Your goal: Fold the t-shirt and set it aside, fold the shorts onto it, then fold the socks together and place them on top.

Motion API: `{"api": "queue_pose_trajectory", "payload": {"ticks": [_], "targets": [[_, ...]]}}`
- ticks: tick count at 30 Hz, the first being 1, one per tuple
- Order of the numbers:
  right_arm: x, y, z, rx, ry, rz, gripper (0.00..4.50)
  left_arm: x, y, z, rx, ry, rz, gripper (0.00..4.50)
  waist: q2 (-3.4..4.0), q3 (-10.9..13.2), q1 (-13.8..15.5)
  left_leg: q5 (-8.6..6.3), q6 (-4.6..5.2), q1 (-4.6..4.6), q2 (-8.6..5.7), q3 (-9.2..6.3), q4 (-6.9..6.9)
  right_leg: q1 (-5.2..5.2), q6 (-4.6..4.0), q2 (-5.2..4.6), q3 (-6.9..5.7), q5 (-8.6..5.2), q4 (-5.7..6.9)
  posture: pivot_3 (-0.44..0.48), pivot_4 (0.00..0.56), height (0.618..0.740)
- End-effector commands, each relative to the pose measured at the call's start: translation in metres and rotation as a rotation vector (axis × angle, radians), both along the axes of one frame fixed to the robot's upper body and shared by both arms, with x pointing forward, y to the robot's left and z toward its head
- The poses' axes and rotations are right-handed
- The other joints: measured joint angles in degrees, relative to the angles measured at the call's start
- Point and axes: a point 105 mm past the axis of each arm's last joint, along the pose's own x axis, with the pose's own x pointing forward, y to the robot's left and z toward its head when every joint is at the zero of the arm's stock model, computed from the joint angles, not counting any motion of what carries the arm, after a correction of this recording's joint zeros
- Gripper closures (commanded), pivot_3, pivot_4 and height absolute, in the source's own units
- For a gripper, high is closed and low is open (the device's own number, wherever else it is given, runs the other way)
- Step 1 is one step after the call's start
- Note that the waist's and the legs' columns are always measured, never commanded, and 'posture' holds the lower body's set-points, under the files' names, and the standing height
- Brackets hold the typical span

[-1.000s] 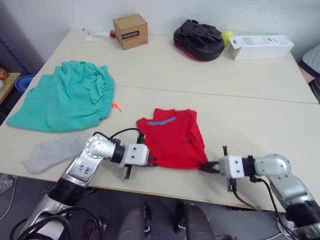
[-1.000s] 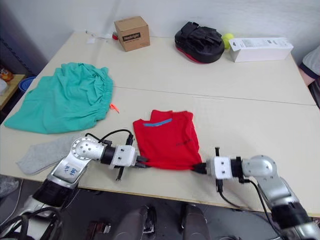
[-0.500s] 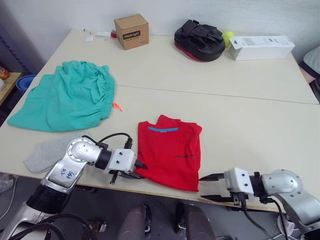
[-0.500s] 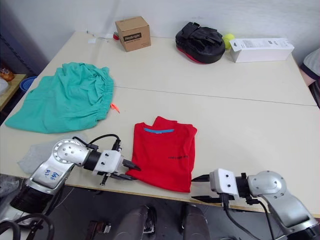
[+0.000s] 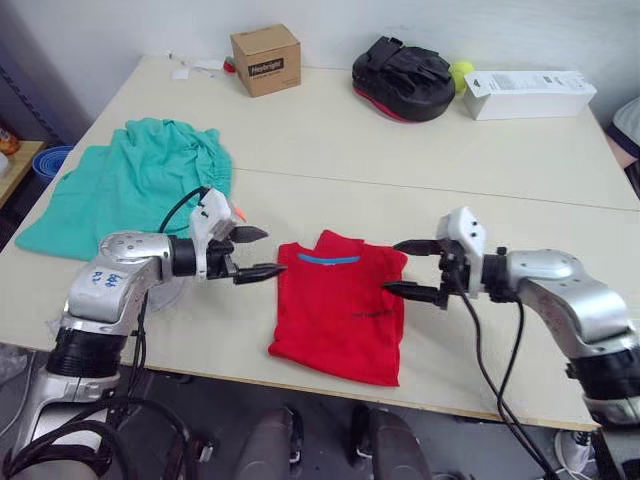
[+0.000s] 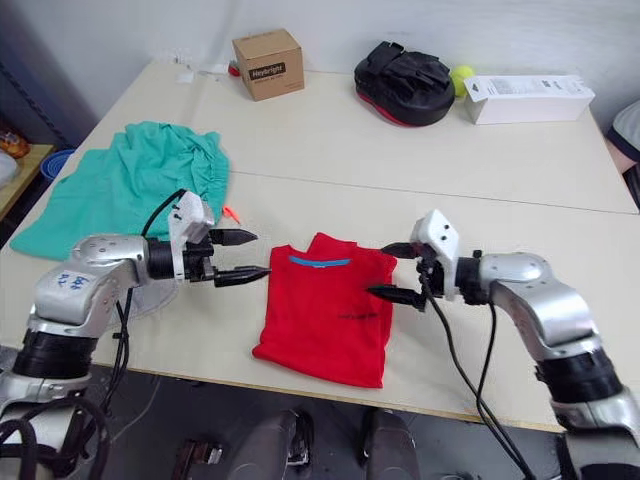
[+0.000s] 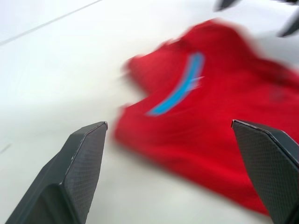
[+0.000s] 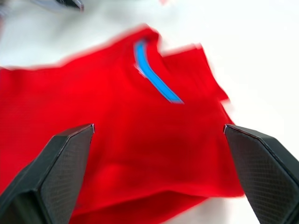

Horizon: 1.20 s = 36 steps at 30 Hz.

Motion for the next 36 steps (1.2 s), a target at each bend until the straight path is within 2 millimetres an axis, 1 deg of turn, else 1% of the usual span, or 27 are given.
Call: {"api": "queue_pose_trajectory", "payload": {"ticks": [1, 10, 17, 23, 26, 29, 33, 36], "targets": [[0.017, 0.002, 0.004, -0.030, -0.069, -0.040, 0.00, 0.007, -0.009, -0.001, 0.037, -0.017, 0.005, 0.02, 0.00, 0.00, 0.02, 0.02, 0.03, -0.11, -0.02, 0.00, 0.04, -0.05, 0.03, 0.01, -0.01, 0.02, 0.00, 0.000, 0.150, 0.740], [0.023, -0.003, 0.004, -0.034, -0.083, -0.031, 0.00, 0.011, -0.024, -0.013, 0.056, 0.016, -0.028, 0.02, 0.00, 0.00, -0.11, 0.07, 0.05, -0.12, -0.03, 0.00, 0.12, -0.04, 0.15, 0.00, 0.03, 0.08, 0.01, 0.000, 0.150, 0.740], [0.019, 0.001, 0.004, -0.032, -0.125, 0.007, 0.00, 0.017, -0.026, -0.018, 0.052, 0.038, -0.022, 0.02, -0.01, -0.01, -0.17, 0.08, 0.04, -0.11, -0.03, 0.00, 0.12, -0.04, 0.15, 0.01, 0.03, 0.08, 0.03, 0.000, 0.150, 0.740], [0.020, 0.002, 0.003, -0.053, -0.162, 0.014, 0.00, 0.016, -0.026, -0.021, 0.048, 0.057, -0.025, 0.02, -0.01, -0.01, -0.20, 0.11, 0.02, -0.10, -0.03, 0.00, 0.13, -0.04, 0.15, -0.01, 0.04, 0.08, 0.06, 0.000, 0.150, 0.740], [0.019, 0.004, 0.002, -0.053, -0.170, 0.027, 0.00, 0.015, -0.027, -0.023, 0.046, 0.069, -0.029, 0.61, -0.01, -0.01, -0.23, 0.12, 0.02, -0.10, -0.03, 0.00, 0.13, -0.04, 0.15, -0.01, 0.04, 0.08, 0.06, 0.000, 0.150, 0.740], [0.020, 0.005, 0.002, -0.046, -0.160, 0.025, 0.61, 0.015, -0.027, -0.024, 0.045, 0.074, -0.030, 1.55, -0.01, -0.01, -0.24, 0.12, 0.02, -0.10, -0.03, 0.00, 0.13, -0.04, 0.15, -0.01, 0.04, 0.08, 0.07, 0.000, 0.150, 0.740], [0.022, 0.003, -0.002, -0.057, -0.138, 0.014, 2.00, 0.014, -0.029, -0.025, 0.037, 0.081, -0.036, 2.86, -0.01, -0.01, -0.24, 0.12, 0.02, -0.10, -0.03, 0.00, 0.13, -0.04, 0.15, -0.01, 0.04, 0.08, 0.07, 0.000, 0.150, 0.740], [0.022, 0.004, -0.002, -0.046, -0.130, 0.012, 3.15, 0.014, -0.030, -0.025, 0.035, 0.081, -0.038, 3.92, -0.01, -0.01, -0.25, 0.12, 0.03, -0.10, -0.03, 0.00, 0.13, -0.04, 0.15, -0.01, 0.04, 0.08, 0.06, 0.000, 0.150, 0.740]]}}
